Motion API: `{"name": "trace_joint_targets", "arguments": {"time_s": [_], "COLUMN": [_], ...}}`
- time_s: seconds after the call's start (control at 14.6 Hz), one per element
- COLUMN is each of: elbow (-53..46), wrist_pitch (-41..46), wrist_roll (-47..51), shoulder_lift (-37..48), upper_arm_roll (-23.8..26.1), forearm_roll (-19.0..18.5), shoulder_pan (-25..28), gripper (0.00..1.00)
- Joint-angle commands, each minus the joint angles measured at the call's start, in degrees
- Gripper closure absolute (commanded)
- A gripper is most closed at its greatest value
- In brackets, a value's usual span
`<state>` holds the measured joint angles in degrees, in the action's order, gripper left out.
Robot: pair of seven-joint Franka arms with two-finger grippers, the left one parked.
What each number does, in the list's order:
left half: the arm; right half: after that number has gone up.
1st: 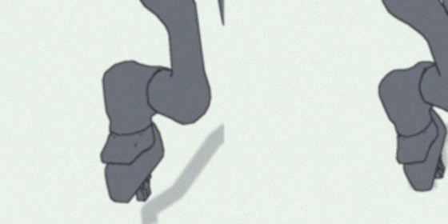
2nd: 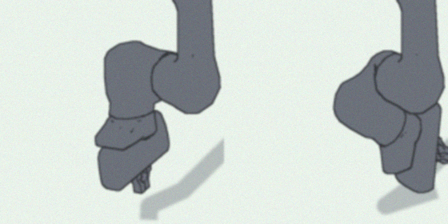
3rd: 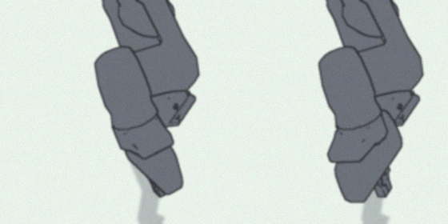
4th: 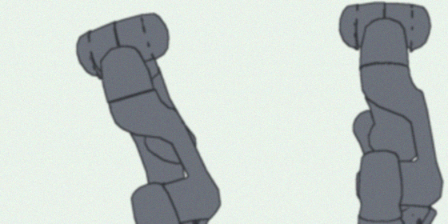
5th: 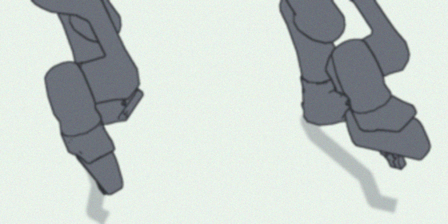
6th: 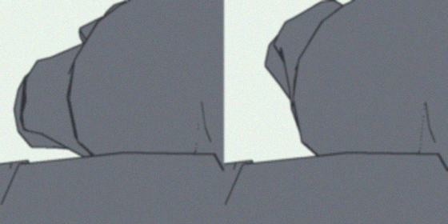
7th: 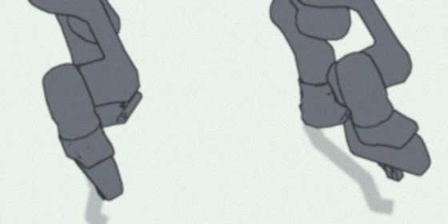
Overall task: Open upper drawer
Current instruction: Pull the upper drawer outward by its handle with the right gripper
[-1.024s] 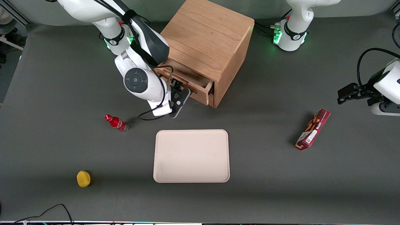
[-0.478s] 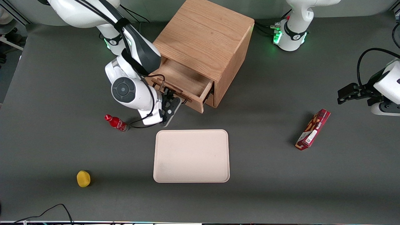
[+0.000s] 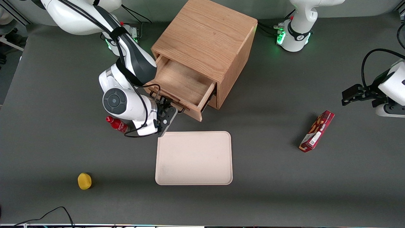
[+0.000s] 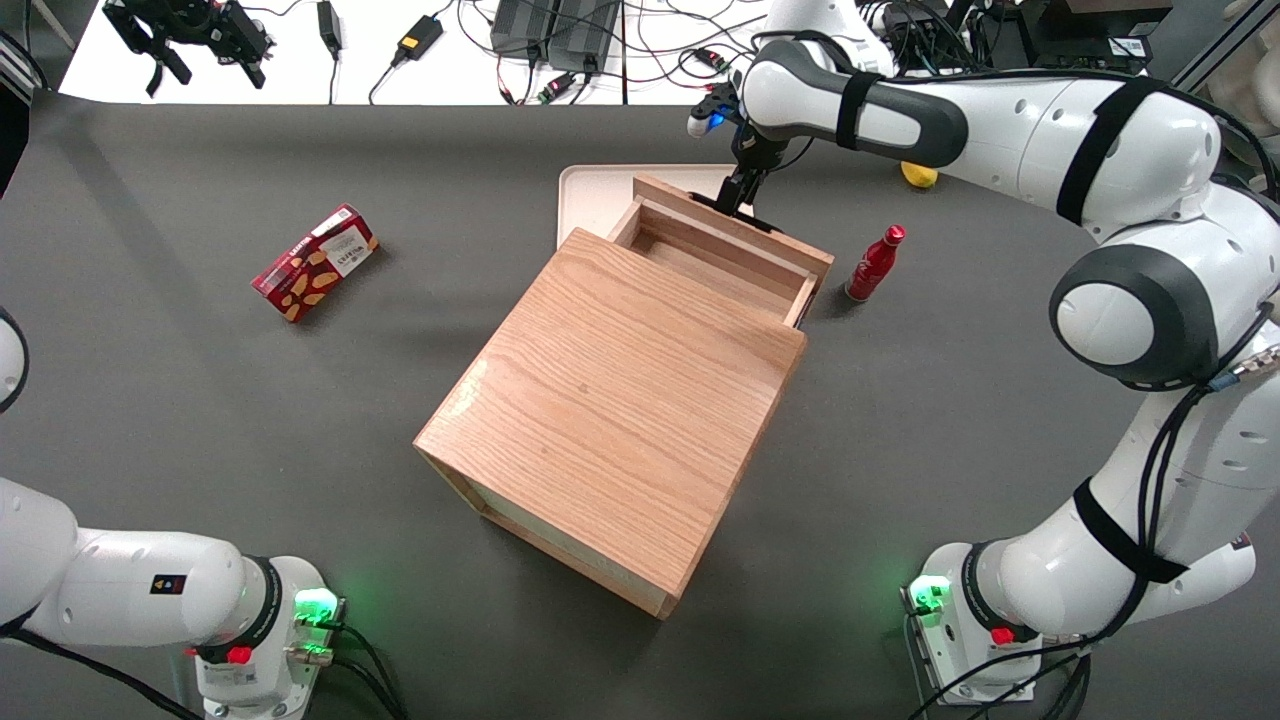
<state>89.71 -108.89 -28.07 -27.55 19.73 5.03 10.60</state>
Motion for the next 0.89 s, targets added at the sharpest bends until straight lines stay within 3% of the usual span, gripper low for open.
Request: {"name": "trace_joint_targets", "arguments": {"time_s": [0.0, 0.82], "elbow": [-3.05, -7.27], "wrist_pitch": [0.61, 1.75], "wrist_roll": [-1.11, -4.36], "shoulder_lift": [-2.24, -5.15], "upper_arm_roll": [-0.31, -3.99], "forearm_roll": [-2.04, -3.71], "shoulder_pan": [0.04, -0.58], "gripper": [0.00, 0.00]}}
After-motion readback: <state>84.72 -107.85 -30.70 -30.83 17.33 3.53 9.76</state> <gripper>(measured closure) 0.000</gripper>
